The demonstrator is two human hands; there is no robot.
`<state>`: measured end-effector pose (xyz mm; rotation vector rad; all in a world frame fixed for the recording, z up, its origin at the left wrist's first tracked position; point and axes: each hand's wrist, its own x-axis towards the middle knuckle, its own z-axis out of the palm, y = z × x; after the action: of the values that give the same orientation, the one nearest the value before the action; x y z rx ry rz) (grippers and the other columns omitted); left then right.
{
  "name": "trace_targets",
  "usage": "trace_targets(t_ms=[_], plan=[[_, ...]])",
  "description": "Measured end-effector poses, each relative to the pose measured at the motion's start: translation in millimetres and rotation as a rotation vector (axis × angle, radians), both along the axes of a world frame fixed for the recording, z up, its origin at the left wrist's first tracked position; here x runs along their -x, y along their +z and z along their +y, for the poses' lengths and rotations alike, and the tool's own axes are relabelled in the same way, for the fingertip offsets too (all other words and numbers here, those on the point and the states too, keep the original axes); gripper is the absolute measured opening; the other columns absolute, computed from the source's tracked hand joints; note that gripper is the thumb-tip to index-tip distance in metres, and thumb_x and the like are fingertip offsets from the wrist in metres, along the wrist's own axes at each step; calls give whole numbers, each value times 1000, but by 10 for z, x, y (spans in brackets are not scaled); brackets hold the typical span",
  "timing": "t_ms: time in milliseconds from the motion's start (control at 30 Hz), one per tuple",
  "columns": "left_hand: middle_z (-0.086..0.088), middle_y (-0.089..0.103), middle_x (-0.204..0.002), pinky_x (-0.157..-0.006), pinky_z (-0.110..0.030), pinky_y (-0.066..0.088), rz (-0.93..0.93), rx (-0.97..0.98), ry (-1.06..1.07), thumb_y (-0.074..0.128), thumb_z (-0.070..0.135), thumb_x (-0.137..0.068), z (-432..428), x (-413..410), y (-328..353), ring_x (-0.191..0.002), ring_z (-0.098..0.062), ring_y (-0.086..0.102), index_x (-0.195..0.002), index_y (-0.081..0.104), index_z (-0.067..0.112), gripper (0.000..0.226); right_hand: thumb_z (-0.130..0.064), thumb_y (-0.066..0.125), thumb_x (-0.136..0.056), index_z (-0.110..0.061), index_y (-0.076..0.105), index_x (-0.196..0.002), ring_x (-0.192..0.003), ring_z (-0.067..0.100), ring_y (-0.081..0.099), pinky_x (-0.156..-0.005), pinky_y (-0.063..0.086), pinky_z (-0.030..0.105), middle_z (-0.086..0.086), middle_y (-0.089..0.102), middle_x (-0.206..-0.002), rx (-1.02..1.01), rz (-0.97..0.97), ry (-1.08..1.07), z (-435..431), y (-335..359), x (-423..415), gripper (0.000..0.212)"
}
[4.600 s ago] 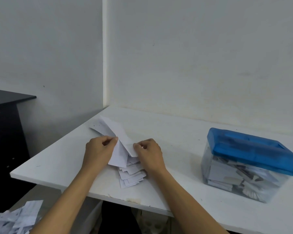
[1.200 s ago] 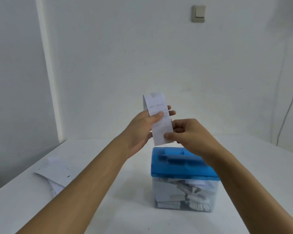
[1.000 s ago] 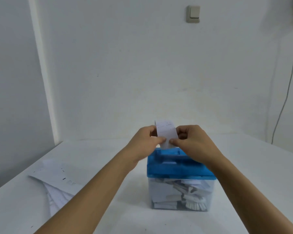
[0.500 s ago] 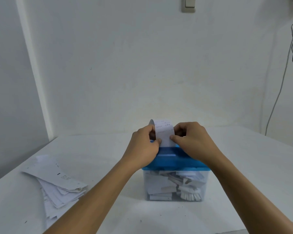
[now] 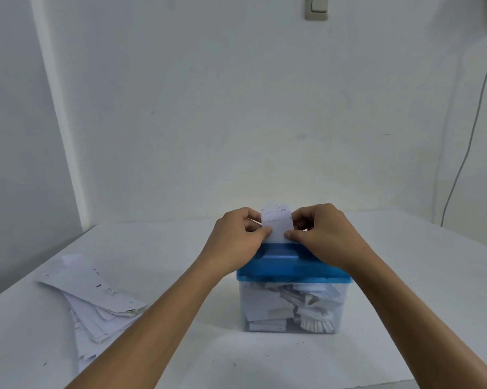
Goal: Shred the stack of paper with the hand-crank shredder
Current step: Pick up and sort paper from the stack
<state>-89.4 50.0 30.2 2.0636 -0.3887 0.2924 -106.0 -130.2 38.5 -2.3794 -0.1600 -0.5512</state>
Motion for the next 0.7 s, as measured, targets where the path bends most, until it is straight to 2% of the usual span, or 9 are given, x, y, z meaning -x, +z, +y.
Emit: trace_targets(t_ms=[100,200,300,400,467,567,700], plan=[[10,73,-105,-66,-12,50,-24,-6,15,73,38,-92,-35,15,4,-92,-6,67,-108,71,22,22,-25,74,-88,-13,75,-99,-83,21,69,-81,61,39,2,75,-91,16,-3,-2,-3,-7,-11,16],[7,74,-108,-66,-10,51,-46,-1,40,79,30,-89,-42,5,-27,-87,-3,66,-105,73,20,20,-22,76,-88,-20,75,-105,-83,16,69,-80,61,32,-4,74,-92,8,-6,4,-1,-13,7,17],[7,74,-112,-69,-10,50,-43,2,38,79,27,-88,-44,-13,-53,-81,3,62,-101,69,24,16,-22,76,-87,-21,74,-113,-82,12,67,-77,60,25,-7,73,-92,13,1,2,-1,-14,10,26],[8,71,-120,-66,-7,46,-44,-1,12,76,27,-92,-88,-1,-75,-81,5,60,-109,59,31,24,-24,76,-87,-19,73,-115,-80,12,67,-76,60,25,-8,72,-91,18,22,-13,4,-4,-11,29],[6,67,-127,-61,-5,45,-31,39,0,72,26,-95,-145,14,-105,-91,-3,60,-120,46,31,36,-24,76,-87,-19,72,-118,-77,11,65,-69,55,19,-9,71,-89,31,29,-14,10,4,-12,32],[4,65,-123,-61,-8,47,-60,95,34,69,25,-97,-215,37,-173,-103,-14,63,-121,28,32,48,-21,75,-87,-23,66,-129,-71,6,63,-58,42,11,-9,72,-83,8,26,-3,13,18,6,43],[2,68,-116,-69,-12,55,-157,121,21,67,20,-98,-228,38,-244,-98,-16,67,-122,23,38,53,-19,76,-86,-23,54,-141,-72,9,65,-62,46,16,-7,72,-82,-24,40,2,39,33,7,60]])
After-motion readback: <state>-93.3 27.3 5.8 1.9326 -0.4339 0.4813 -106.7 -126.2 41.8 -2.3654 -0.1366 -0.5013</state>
